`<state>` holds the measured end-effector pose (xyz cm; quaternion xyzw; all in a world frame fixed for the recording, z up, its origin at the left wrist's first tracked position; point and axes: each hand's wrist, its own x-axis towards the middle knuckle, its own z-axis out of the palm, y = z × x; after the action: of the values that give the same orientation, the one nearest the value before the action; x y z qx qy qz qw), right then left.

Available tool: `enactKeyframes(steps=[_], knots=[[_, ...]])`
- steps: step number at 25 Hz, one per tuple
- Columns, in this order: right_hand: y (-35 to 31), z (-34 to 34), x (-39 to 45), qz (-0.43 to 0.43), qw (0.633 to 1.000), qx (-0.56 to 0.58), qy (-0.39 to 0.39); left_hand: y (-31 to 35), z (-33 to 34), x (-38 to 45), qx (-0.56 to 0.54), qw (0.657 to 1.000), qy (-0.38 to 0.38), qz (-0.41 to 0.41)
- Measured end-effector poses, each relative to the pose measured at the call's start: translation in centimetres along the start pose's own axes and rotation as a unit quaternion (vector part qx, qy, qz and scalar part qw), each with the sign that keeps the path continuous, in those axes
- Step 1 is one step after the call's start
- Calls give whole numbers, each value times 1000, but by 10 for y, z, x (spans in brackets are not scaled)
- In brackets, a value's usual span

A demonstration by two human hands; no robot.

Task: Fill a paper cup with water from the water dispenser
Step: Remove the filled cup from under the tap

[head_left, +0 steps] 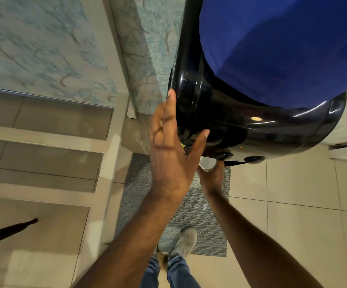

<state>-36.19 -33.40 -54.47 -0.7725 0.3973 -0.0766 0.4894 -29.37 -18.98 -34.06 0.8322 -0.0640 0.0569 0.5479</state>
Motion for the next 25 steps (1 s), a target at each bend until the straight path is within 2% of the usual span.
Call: enactKeyframes(steps=[10, 15, 19, 25], knots=[[-57, -65, -82, 0, 992, 117, -37, 35, -22, -9, 82, 994, -34, -59], [-118, -114, -124, -3, 992, 123, -20, 80, -48, -18, 106, 993, -33, -32], [-174, -153, -149, -42, 992, 121, -10, 125, -82, -26, 108, 994, -25, -8], [-261, -202, -177, -103, 988, 101, -49, 189, -153, -33, 144, 989, 12, 6]])
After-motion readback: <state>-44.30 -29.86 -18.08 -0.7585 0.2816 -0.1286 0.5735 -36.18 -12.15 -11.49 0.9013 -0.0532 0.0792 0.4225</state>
